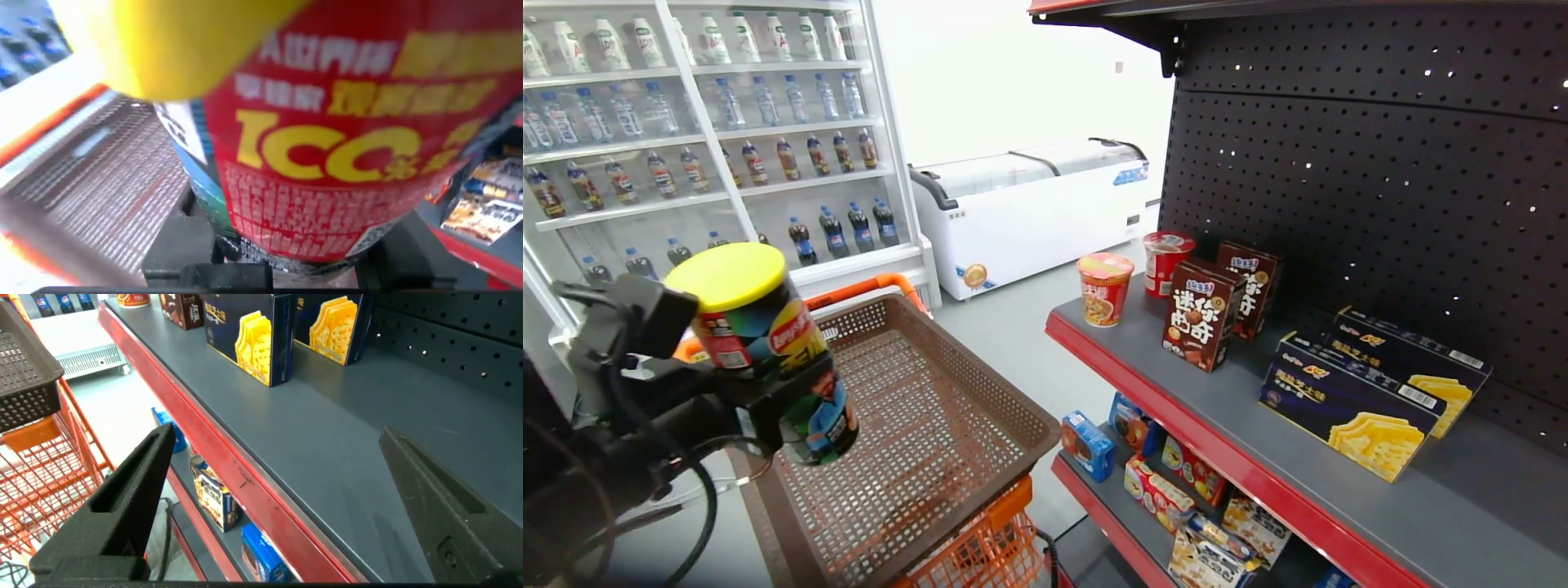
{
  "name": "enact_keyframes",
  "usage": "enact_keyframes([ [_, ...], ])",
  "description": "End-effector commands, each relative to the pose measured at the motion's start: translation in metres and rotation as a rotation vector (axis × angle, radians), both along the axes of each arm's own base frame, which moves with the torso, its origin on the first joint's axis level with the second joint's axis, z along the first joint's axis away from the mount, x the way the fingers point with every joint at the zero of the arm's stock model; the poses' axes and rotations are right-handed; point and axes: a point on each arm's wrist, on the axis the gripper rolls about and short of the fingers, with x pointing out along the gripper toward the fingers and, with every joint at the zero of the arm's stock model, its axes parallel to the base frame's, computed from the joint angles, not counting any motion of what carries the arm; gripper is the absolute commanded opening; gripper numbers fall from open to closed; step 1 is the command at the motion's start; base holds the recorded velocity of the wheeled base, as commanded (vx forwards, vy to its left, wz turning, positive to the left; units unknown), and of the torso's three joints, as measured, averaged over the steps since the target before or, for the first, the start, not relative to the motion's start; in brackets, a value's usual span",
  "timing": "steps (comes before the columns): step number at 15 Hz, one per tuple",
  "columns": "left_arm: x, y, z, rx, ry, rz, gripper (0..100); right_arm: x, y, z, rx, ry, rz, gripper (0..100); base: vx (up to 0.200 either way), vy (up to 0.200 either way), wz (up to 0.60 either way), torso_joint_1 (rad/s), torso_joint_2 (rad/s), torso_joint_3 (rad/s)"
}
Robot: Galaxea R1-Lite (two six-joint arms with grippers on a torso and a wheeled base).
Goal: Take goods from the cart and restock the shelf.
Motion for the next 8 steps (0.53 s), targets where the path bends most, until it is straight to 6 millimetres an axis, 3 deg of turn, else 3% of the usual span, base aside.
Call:
enact_keyframes([
  [1,-0.059,0.006,0.020,-0.042,-0.116,0.038,0,0.000,0.000,0.000,0.000,0.000,0.000,100,0.000,0.000,0.00,0.000,0.00,0.000],
  [5,-0.112,0.014,0.015,-0.072,-0.168,0.116,0,0.000,0.000,0.000,0.000,0.000,0.000,100,0.000,0.000,0.00,0.000,0.00,0.000],
  [8,-0.121,0.012,0.012,-0.085,-0.150,0.060,0,0.000,0.000,0.000,0.000,-0.001,0.000,100,0.000,0.000,0.00,0.000,0.00,0.000],
])
